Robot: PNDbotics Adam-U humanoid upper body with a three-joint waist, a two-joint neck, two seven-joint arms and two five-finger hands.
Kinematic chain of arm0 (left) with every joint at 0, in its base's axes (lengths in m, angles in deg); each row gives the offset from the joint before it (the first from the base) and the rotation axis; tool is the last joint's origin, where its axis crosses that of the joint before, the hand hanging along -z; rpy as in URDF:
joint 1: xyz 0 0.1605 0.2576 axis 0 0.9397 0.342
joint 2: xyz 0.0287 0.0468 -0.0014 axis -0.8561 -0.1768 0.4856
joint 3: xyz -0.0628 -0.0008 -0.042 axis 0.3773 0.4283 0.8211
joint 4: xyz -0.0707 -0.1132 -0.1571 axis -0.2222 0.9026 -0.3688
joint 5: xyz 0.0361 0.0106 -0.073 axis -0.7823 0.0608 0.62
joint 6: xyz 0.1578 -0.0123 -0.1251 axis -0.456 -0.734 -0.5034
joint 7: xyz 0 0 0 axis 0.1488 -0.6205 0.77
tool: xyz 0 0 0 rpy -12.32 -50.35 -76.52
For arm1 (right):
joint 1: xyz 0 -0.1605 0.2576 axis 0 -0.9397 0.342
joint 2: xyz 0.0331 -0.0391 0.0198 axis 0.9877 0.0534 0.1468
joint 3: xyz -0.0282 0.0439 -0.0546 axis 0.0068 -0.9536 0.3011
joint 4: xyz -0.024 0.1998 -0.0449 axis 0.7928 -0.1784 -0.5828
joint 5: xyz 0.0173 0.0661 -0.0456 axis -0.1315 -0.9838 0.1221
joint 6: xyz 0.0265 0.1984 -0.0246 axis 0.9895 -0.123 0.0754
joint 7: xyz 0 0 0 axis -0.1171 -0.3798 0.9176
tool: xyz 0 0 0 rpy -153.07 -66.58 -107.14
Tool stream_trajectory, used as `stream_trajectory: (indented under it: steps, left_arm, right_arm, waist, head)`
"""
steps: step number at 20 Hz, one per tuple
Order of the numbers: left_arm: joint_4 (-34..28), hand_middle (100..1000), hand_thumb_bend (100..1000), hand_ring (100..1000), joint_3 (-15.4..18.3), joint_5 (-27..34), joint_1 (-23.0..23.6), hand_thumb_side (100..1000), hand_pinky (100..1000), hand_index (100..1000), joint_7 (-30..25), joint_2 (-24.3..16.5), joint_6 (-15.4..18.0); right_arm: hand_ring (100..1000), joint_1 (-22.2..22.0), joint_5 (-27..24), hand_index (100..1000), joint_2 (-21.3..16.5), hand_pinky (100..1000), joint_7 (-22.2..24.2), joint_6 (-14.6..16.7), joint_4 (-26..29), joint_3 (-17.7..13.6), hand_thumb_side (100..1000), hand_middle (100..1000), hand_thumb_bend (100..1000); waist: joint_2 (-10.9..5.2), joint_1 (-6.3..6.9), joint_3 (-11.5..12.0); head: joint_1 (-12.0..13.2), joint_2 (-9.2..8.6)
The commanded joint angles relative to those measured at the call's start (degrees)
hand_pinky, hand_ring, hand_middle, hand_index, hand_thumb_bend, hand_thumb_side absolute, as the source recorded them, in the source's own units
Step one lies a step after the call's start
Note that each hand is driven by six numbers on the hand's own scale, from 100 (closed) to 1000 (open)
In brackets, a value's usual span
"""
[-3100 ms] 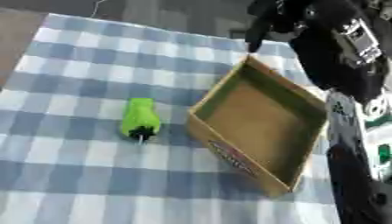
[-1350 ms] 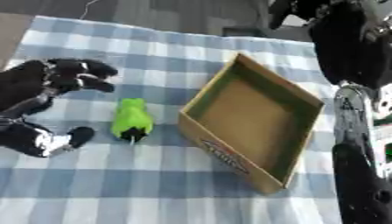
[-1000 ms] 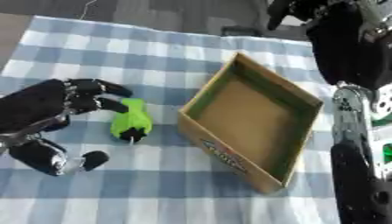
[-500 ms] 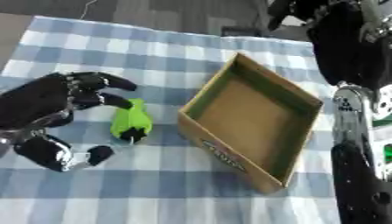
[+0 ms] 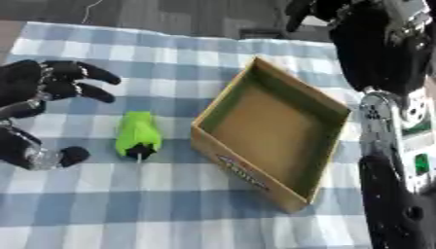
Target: Pick up objects on the table and place them in the box.
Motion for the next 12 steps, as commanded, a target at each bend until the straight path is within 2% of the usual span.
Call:
stream_trajectory:
  steps: [1, 12]
  left_arm:
    - [2.4, 851, 366, 854, 0.7, 1.2, -2.0, 918, 100, 828, -0.5, -1.8, 0.4]
    - [4.6, 851, 366, 858, -1.0, 1.2, -5.1, 921, 100, 823, -0.6, -1.3, 1.7]
  right_arm:
    - [564, 1.4, 0.0, 838, -0.5, 478, 0.1, -0.1, 0.8, 0.0, 929, 680, 100]
    - [564, 1.6, -0.2, 837, -0.4, 479, 0.3, -0.2, 0.8, 0.2, 931, 681, 100]
  waist:
    - [-0.64, 0.68, -0.3]
    - [-0.61, 0.83, -0.6]
  head:
    - [-0.6, -0.01]
    - [-0.3, -0.01]
